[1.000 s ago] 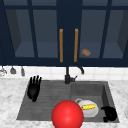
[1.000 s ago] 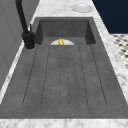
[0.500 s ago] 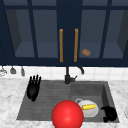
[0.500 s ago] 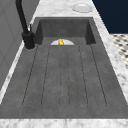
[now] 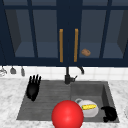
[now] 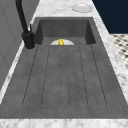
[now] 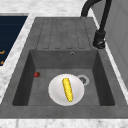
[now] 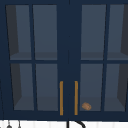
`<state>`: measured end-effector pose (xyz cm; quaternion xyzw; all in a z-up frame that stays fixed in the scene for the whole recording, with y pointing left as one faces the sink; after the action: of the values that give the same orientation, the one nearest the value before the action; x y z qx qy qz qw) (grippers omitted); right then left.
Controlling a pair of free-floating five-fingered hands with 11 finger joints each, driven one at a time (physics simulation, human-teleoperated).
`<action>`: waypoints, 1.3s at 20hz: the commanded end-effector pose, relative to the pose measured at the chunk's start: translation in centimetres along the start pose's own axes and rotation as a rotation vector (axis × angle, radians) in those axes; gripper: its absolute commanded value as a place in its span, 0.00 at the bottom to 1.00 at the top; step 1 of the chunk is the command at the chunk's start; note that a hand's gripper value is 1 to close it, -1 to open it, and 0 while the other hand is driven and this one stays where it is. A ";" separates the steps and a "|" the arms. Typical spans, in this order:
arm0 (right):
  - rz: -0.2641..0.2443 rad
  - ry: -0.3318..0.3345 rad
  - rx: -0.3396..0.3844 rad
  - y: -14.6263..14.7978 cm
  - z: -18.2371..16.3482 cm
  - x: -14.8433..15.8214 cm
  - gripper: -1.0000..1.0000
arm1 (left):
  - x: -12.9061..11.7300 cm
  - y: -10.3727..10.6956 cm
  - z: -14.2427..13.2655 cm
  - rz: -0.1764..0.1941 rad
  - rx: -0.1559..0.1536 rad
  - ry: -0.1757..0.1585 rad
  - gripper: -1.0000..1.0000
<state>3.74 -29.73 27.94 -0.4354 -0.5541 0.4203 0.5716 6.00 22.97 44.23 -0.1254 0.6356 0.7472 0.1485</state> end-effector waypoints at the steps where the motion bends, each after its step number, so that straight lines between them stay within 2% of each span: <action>1: 0.000 0.000 0.000 0.0 0.0 0.0 0.50 | 0.1 0.0 0.2 0.004 0.002 0.007 0.00; 2: 0.000 0.000 0.000 0.0 0.0 0.0 0.50 | -0.4 0.1 0.1 -0.001 0.002 -0.005 0.00; 3: 0.000 0.000 0.000 0.0 0.0 0.0 0.50 | -1.1 0.6 0.5 -0.027 0.005 -0.012 0.00; 4: 0.000 0.000 0.000 0.0 0.0 0.0 0.50 | -2.0 1.0 0.3 -0.029 0.005 -0.014 0.00; 5: 0.000 0.000 0.000 0.0 0.0 0.0 0.50 | -3.1 1.7 0.1 -0.023 -0.026 -0.028 0.00; 7: 0.000 0.000 0.000 0.0 0.0 0.0 0.50 | -3.9 2.8 0.3 -0.045 -0.010 -0.047 0.00; 9: 0.000 0.000 0.000 0.0 0.0 0.0 0.50 | -5.0 3.8 0.2 -0.044 -0.017 -0.048 0.00; 10: 0.000 0.000 0.000 0.0 0.0 0.0 0.50 | -5.3 4.3 0.1 -0.030 -0.035 -0.056 0.00; 11: 0.000 0.000 0.000 0.0 0.0 0.0 0.50 | -5.3 4.7 -0.1 -0.035 -0.041 -0.076 0.00; 18: 0.000 0.000 0.000 0.0 0.0 0.0 0.50 | -6.6 7.0 0.3 -0.074 -0.059 -0.117 0.00; 21: 0.000 0.000 0.000 0.0 0.0 0.0 0.50 | -6.7 7.4 0.4 -0.087 -0.078 -0.137 0.00; 24: 0.000 0.000 0.000 0.0 0.0 0.0 0.50 | -6.1 7.9 0.6 -0.077 -0.093 -0.156 0.00; 26: 0.000 0.000 0.000 0.0 0.0 0.0 0.50 | -5.6 8.2 0.6 -0.056 -0.102 -0.167 0.00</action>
<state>3.74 -29.73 27.94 -0.4354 -0.5541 0.4203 0.5716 8.72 21.94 53.66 -0.1201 0.6215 0.7528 0.1804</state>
